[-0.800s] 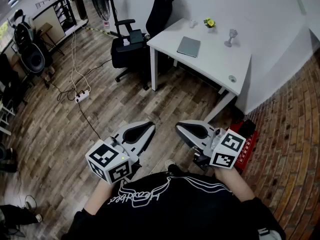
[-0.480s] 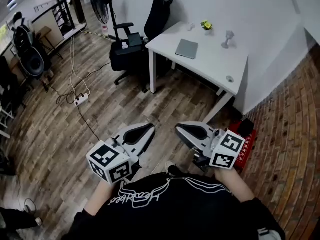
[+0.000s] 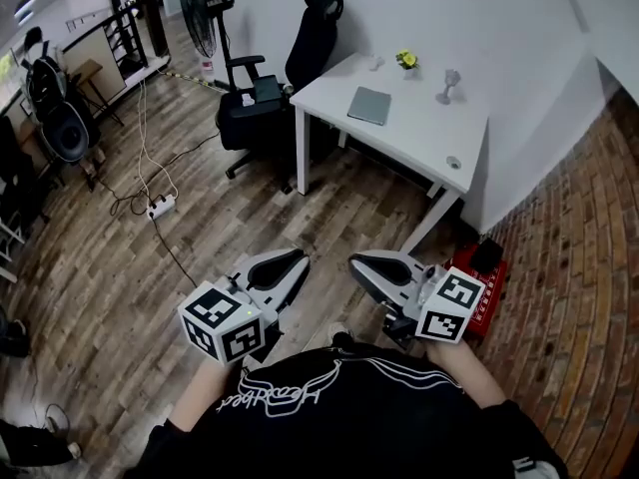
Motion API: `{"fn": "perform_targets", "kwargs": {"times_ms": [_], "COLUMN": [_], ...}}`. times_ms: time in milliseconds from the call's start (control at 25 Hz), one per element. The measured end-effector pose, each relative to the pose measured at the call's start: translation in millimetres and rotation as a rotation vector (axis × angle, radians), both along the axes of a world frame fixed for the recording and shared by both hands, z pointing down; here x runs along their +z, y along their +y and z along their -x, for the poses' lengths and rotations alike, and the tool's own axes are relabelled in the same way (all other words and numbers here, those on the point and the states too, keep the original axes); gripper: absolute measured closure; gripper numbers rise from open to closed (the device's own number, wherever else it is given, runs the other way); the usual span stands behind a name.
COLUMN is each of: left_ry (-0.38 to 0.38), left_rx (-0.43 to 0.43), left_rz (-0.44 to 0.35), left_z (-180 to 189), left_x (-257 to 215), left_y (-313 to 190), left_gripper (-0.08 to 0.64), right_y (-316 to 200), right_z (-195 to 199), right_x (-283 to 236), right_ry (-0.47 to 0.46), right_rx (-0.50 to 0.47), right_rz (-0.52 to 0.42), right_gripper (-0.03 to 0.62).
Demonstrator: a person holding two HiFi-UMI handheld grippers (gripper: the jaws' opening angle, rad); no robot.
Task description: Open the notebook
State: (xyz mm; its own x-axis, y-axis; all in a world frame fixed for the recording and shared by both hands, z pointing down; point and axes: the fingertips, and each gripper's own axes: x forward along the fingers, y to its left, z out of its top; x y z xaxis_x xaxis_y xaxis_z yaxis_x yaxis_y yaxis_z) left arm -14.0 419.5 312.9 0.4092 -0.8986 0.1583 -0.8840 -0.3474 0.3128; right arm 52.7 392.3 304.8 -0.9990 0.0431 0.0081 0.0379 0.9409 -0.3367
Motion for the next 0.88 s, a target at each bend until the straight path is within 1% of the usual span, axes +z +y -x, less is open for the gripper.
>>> {"fn": "perform_targets", "kwargs": {"times_ms": [200,280,400,480,600,720,880], "left_ry": [-0.028,-0.030,-0.026,-0.034,-0.054,-0.069,-0.076], "left_rx": [0.001,0.005,0.009,0.008,0.001,-0.007,-0.019], "left_rz": [0.006,0.007,0.003,0.006,0.012,0.030,0.081], "left_z": [1,3,8,13,19,29,43], "left_x": [4,5,5,7,13,21,35], "left_y": [-13,-20,-32,-45,-71,-102,-153], "left_gripper": [0.505,0.446,0.415,0.377,0.318,0.289,0.261], "right_y": [-15,-24,-38,-51,-79,-112,-166], "right_z": [-6,-6,-2,1,8,18,32], "right_x": [4,6,11,15,20,27,37], "right_ry": [0.002,-0.006,-0.011,-0.015,-0.023,-0.028,-0.038], "right_rx": [0.030,0.041,0.047,0.049,0.049,0.052,0.057], "right_rz": [0.019,0.035,0.060,0.076,0.099,0.127,0.176], "right_gripper": [0.591,0.591,0.591,0.591,0.591,0.591,0.591]}}
